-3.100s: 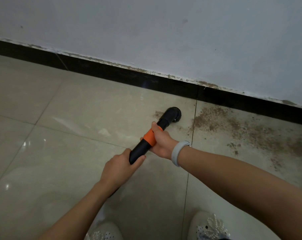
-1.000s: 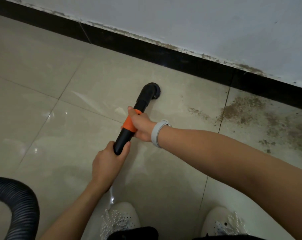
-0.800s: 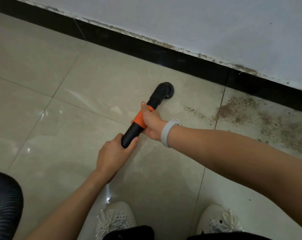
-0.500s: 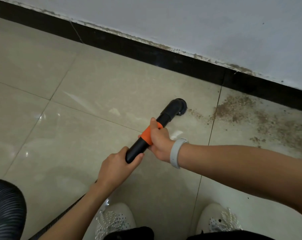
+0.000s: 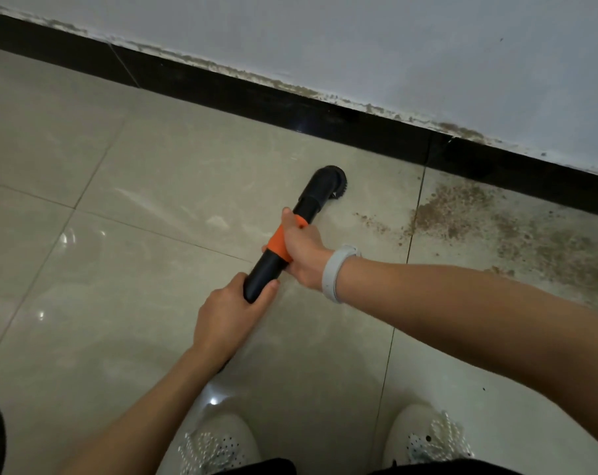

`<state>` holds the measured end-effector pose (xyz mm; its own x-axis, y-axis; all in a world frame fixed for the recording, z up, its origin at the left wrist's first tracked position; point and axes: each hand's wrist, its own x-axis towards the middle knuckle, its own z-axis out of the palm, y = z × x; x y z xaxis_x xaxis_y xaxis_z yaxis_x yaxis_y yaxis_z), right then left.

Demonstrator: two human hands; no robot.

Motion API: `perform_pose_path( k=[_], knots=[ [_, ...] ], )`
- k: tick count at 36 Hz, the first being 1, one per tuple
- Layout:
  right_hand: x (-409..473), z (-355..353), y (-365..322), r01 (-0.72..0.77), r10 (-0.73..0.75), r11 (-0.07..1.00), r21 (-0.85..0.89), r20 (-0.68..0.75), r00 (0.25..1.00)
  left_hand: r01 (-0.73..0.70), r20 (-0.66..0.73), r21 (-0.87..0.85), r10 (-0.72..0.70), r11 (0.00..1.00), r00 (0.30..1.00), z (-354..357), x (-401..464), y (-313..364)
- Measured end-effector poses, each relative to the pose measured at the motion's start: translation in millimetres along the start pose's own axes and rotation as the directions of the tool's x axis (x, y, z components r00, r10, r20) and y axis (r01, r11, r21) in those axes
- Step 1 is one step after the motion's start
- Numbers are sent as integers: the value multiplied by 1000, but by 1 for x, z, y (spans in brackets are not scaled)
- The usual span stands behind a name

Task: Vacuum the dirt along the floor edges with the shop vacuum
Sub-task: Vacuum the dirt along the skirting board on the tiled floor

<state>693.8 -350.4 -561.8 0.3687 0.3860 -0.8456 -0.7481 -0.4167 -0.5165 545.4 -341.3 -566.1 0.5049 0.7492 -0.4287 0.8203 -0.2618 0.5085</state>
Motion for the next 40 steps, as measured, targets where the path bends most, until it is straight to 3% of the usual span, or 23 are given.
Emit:
perform_pose_path(
  k=[6, 15, 19, 40],
  knots=[
    [2, -13, 32, -5, 5, 1000, -10, -12, 1000, -12, 18, 31, 12, 999, 1000, 6, -20, -11],
    [28, 11, -41, 28, -24, 998, -52, 68, 997, 19, -49, -66, -23, 998, 999, -3, 39, 14],
    [28, 4, -49, 35, -33, 999, -40, 58, 998, -1, -55, -34, -1, 999, 999, 2, 47, 22],
    [22, -87, -56, 90, -72, 989, 117, -146, 987, -178, 85, 71, 172, 981, 981, 44, 49, 84]
  ],
)
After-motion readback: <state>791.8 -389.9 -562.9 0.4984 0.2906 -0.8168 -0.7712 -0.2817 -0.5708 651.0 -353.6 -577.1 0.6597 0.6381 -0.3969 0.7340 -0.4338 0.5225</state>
